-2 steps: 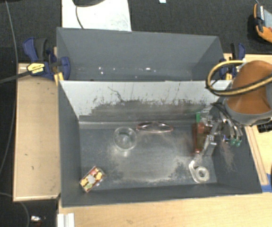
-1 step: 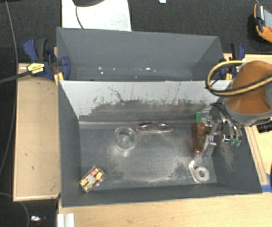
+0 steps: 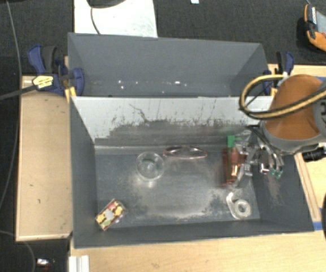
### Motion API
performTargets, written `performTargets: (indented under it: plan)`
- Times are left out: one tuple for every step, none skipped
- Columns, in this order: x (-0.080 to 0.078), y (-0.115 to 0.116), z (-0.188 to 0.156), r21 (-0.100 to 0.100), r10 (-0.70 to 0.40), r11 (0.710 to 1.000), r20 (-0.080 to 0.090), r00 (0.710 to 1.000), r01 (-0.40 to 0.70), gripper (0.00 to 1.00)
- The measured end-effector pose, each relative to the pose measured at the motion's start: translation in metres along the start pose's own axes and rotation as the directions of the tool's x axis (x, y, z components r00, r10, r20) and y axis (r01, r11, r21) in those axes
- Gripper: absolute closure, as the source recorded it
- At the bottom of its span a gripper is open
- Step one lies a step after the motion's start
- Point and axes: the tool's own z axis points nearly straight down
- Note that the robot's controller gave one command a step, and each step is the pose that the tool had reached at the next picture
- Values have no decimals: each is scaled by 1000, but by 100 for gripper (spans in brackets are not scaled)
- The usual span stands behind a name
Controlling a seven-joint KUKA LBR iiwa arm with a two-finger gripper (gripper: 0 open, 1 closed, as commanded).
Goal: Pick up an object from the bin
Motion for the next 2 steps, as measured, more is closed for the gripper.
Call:
performTargets:
  plan:
    - [-4,-15,7,-4,8,1000,2,1000,-8,100]
    - [11,-8,14,2,-131,991,42,991,131,100]
